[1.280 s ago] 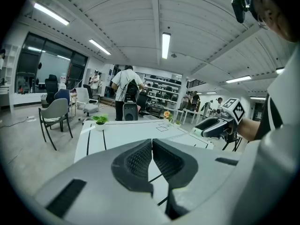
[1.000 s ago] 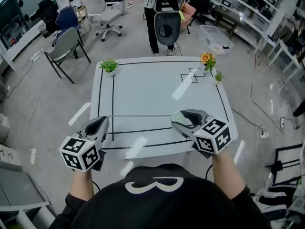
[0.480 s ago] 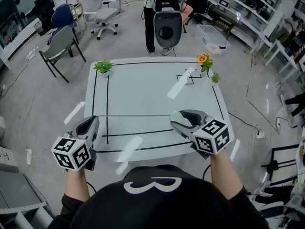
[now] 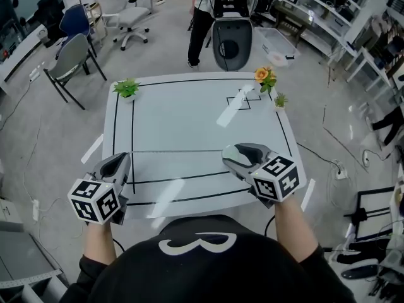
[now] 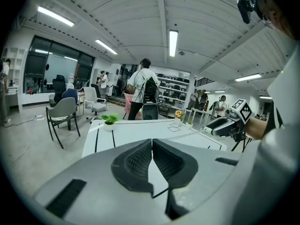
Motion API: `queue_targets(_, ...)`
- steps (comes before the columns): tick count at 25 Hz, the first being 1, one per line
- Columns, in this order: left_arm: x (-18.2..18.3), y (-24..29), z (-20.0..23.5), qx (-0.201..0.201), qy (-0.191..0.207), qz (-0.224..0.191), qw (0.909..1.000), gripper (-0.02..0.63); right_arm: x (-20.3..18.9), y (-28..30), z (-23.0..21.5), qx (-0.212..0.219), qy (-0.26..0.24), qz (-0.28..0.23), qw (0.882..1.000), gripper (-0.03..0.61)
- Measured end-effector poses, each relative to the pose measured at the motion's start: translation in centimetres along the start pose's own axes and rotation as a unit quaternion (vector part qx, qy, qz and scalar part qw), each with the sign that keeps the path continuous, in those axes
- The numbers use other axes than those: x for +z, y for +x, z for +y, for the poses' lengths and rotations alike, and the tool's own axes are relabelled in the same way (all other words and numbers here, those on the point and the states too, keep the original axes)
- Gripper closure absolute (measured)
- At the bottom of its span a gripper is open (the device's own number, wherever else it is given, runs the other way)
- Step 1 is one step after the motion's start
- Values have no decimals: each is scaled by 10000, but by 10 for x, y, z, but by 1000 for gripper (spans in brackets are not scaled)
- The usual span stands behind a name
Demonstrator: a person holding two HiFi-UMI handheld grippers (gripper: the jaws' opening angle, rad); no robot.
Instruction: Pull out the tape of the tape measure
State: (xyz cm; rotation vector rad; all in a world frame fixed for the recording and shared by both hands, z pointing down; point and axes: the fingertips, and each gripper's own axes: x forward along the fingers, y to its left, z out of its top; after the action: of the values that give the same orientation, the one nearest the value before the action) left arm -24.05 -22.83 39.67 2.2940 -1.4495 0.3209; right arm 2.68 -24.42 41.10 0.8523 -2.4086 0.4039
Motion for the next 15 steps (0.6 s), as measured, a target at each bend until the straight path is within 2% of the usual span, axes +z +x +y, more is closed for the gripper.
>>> queue_targets(6,-13,20,0,8,92,308,9995,601,-15,11,-15,-4,73,118,9999,359)
queue_targets(15,-71,55,2,342,581,1129,9913,601,-64,48,-37,-5,-95,633,9979,359)
